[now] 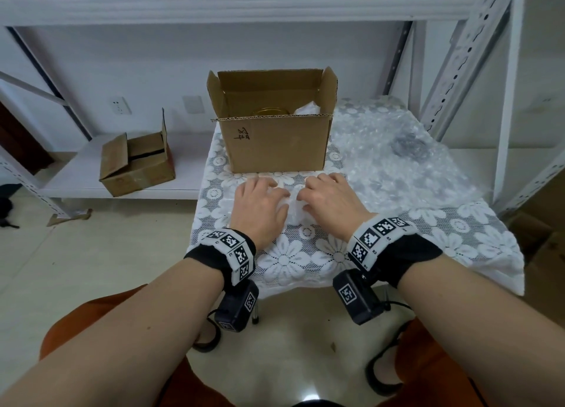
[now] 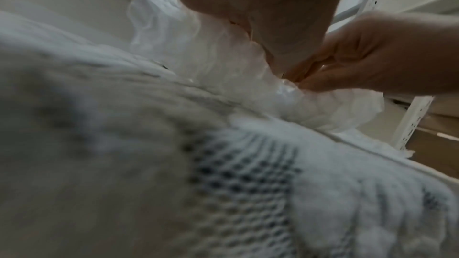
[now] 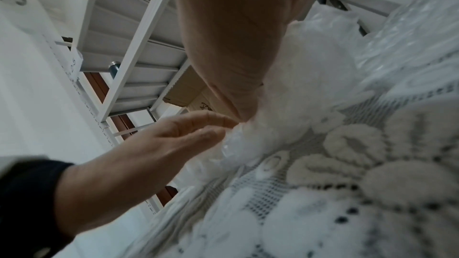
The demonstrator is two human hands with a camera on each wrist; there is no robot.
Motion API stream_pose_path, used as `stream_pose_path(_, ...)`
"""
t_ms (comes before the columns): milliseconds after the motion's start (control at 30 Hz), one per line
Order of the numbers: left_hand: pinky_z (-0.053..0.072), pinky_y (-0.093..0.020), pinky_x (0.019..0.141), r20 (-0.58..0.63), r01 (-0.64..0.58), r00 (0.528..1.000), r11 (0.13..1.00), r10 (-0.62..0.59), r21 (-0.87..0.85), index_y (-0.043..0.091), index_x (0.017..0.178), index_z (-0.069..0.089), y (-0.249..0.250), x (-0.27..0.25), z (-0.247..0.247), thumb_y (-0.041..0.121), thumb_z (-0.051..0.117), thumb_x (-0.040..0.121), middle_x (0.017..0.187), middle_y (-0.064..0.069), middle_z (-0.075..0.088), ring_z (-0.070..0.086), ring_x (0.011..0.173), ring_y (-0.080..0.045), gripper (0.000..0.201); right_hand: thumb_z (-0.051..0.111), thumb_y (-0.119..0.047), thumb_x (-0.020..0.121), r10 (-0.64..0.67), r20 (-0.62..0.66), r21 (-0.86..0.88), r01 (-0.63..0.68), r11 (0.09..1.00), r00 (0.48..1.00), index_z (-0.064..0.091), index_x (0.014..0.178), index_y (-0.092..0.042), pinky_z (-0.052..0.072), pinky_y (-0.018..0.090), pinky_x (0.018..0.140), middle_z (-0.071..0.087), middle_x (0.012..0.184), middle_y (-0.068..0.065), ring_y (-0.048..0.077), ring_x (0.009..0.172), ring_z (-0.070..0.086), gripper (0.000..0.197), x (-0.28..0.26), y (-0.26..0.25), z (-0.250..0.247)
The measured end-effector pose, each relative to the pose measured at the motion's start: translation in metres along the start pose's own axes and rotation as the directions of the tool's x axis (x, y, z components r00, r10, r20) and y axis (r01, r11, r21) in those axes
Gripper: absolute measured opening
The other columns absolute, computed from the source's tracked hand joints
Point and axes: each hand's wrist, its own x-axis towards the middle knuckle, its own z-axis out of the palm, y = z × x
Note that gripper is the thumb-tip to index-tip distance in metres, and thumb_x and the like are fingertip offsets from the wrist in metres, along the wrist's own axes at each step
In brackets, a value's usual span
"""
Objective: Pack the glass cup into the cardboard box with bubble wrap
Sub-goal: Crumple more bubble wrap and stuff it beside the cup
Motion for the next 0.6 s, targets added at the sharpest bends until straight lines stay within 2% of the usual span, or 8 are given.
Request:
stream_pose_path(100, 0.026, -0.042, 0.107, 0.127, -0.008, 0.992, 0.999, 0.003, 0.04, 0.027, 0.134, 0.049, -0.007, -0.008, -0.004, 0.039, 0.054, 0.084, 0.138, -0.009, 0.04, 0.035, 0.127, -0.027, 0.052, 0.056, -0.009, 0.09, 0.015, -0.018, 0.024, -0.015, 1.0, 1.0, 0.065, 0.108, -0.015, 0.037, 0.038, 0.092, 0.06, 0.101, 0.004, 0.025, 0.1, 0.053, 0.02, 0.004, 0.0, 0.004)
stream_pose_path(200, 0.025, -0.038, 0.108, 0.248, -0.041, 0.969, 0.993, 0.013, 0.107, 0.031, 0.142, 0.035, -0.009, -0.006, -0.009, 0.038, 0.058, 0.078, 0.14, -0.005, 0.034, 0.03, 0.128, -0.023, 0.069, 0.049, -0.017, 0.094, 0.002, 0.004, 0.045, -0.003, 0.999, 1.0, 0.064, 0.106, -0.012, 0.038, 0.036, 0.089, 0.058, 0.102, 0.005, 0.025, 0.098, 0.052, 0.02, 0.003, -0.001, 0.009)
stream_pose_path(300, 0.029, -0.035, 0.105, 0.288, -0.058, 0.957, 0.986, 0.01, 0.158, 0.033, 0.141, 0.033, -0.01, 0.001, -0.011, 0.026, 0.062, 0.077, 0.136, -0.001, 0.037, 0.032, 0.125, -0.021, 0.07, 0.047, -0.041, 0.088, 0.001, 0.087, 0.044, -0.004, 0.999, 0.996, 0.057, 0.111, -0.018, 0.034, 0.036, 0.1, 0.052, 0.109, -0.002, 0.018, 0.104, 0.049, 0.034, -0.003, 0.003, 0.011)
stream_pose_path(333, 0.03, -0.035, 0.103, 0.298, -0.056, 0.954, 0.985, 0.005, 0.162, 0.034, 0.139, 0.035, -0.009, 0.005, -0.011, 0.024, 0.063, 0.078, 0.134, 0.0, 0.039, 0.034, 0.124, -0.02, 0.068, 0.051, -0.043, 0.084, -0.002, 0.117, 0.032, -0.002, 0.999, 0.993, 0.054, 0.114, -0.02, 0.031, 0.037, 0.103, 0.051, 0.112, -0.003, 0.017, 0.107, 0.047, 0.038, -0.004, 0.005, 0.011)
stream_pose_path(433, 0.036, -0.037, 0.099, 0.352, -0.044, 0.936, 0.986, -0.015, 0.158, 0.034, 0.133, 0.039, -0.004, 0.015, -0.014, 0.026, 0.064, 0.078, 0.127, -0.001, 0.044, 0.038, 0.119, -0.021, 0.061, 0.06, -0.033, 0.08, 0.013, 0.149, 0.017, -0.016, 1.0, 0.989, 0.052, 0.118, -0.023, 0.028, 0.038, 0.107, 0.051, 0.116, -0.005, 0.017, 0.112, 0.046, 0.04, -0.006, 0.007, 0.009)
stream_pose_path(533, 0.039, -0.038, 0.095, 0.503, -0.001, 0.863, 0.996, -0.045, 0.092, 0.033, 0.126, 0.043, -0.002, 0.026, -0.022, 0.031, 0.067, 0.078, 0.12, -0.001, 0.047, 0.039, 0.115, -0.02, 0.054, 0.059, -0.033, 0.082, 0.048, 0.203, 0.102, -0.07, 0.992, 0.978, 0.051, 0.119, -0.025, 0.032, 0.033, 0.099, 0.054, 0.113, -0.007, 0.015, 0.107, 0.048, 0.038, -0.003, 0.007, 0.0)
stream_pose_path(600, 0.037, -0.04, 0.097, 0.585, 0.078, 0.808, 0.997, -0.069, 0.01, 0.033, 0.127, 0.045, -0.004, 0.033, -0.027, 0.029, 0.067, 0.078, 0.122, -0.002, 0.043, 0.037, 0.118, -0.02, 0.054, 0.059, -0.031, 0.083, 0.094, 0.306, 0.232, -0.17, 0.958, 0.947, 0.052, 0.117, -0.023, 0.037, 0.024, 0.08, 0.057, 0.104, -0.004, 0.015, 0.095, 0.053, 0.035, 0.002, 0.009, -0.01)
